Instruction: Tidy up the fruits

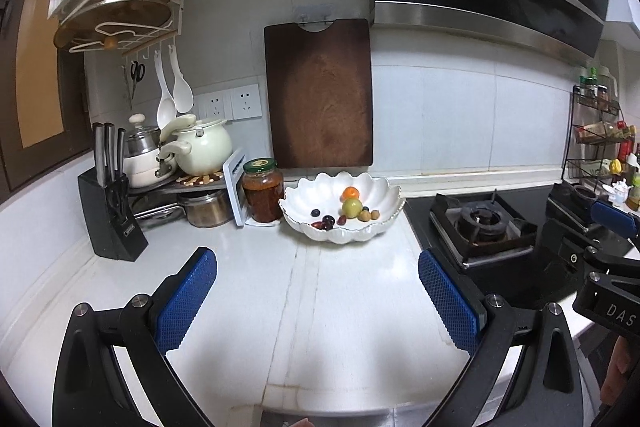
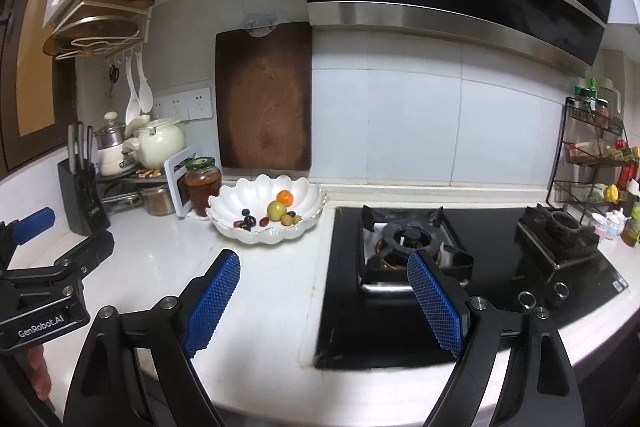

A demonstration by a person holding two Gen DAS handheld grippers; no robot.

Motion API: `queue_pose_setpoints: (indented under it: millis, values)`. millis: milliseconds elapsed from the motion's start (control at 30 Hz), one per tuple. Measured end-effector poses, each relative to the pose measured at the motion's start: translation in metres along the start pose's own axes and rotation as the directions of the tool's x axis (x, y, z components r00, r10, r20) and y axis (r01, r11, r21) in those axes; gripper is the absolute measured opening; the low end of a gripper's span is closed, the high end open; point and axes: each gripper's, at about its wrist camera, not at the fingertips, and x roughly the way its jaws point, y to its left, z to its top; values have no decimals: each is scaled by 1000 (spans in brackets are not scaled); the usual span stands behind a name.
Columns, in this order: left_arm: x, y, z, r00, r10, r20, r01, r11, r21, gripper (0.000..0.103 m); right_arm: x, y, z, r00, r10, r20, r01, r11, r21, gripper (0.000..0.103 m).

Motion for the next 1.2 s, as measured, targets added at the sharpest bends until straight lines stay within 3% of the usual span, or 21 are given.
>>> queue_pose_setpoints:
  millis: [567,1200]
  values:
    - [-50,-1,-23,1000,-27,6,27,1000,3,103,-49,-1,-29,1000,2,-8,-2,1000,0,87]
    - [-61,-4,-24,998,-57,16,56,998,3,103,-61,-4,-32,1000,-7,0,7,1000,0,87]
